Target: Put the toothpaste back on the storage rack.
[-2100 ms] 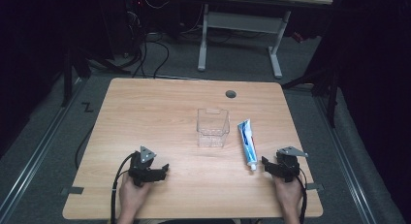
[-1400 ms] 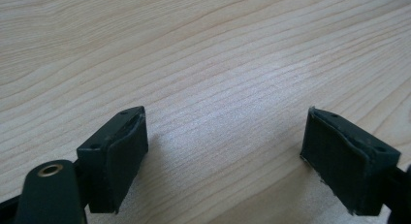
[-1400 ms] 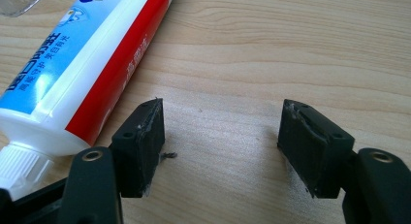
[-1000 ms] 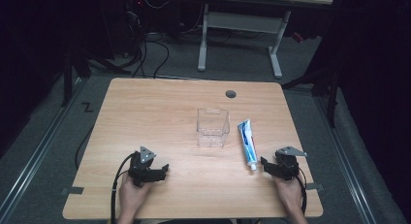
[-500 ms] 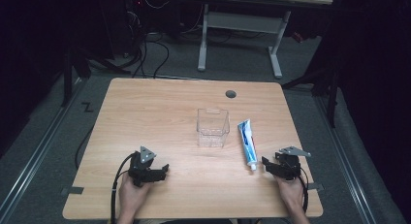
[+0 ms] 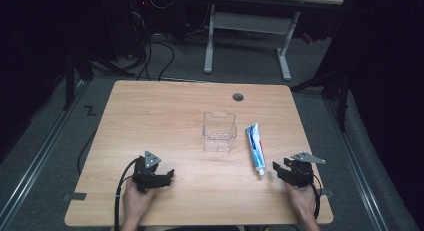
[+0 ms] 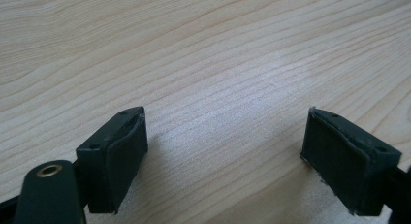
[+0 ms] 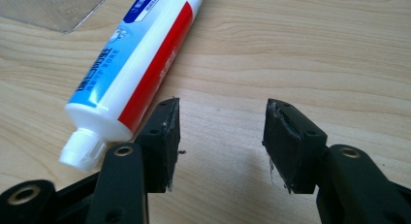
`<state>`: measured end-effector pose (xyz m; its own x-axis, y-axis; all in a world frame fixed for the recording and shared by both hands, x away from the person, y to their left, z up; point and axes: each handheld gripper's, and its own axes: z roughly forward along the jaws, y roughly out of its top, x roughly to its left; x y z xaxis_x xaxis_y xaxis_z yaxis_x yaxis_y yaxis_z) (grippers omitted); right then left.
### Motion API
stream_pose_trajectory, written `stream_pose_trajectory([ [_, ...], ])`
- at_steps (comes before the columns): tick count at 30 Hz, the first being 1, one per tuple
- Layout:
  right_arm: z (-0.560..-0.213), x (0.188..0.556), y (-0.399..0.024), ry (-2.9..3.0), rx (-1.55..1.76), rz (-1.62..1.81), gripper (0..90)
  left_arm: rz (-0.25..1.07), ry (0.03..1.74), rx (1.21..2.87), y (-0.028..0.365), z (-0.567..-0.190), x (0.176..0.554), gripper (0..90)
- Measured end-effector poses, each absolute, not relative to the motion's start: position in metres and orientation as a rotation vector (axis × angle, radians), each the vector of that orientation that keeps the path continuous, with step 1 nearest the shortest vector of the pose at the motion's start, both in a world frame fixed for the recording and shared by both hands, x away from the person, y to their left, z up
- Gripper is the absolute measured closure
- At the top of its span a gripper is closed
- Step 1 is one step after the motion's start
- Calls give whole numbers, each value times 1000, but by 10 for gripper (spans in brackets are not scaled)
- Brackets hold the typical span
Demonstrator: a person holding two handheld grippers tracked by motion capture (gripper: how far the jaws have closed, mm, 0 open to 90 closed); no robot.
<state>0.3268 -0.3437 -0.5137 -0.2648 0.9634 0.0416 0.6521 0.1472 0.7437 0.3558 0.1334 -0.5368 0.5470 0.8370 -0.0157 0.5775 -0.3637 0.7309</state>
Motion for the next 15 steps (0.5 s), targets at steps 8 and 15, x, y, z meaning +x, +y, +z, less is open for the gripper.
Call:
stream_pose_trajectory([
  [8,-496,318,-341,1925,1495,953,350,475,1134,2083,134,-537,356,167],
  [15,-484,318,-338,1929,1477,975,329,475,1134,2082,133,-537,356,167],
])
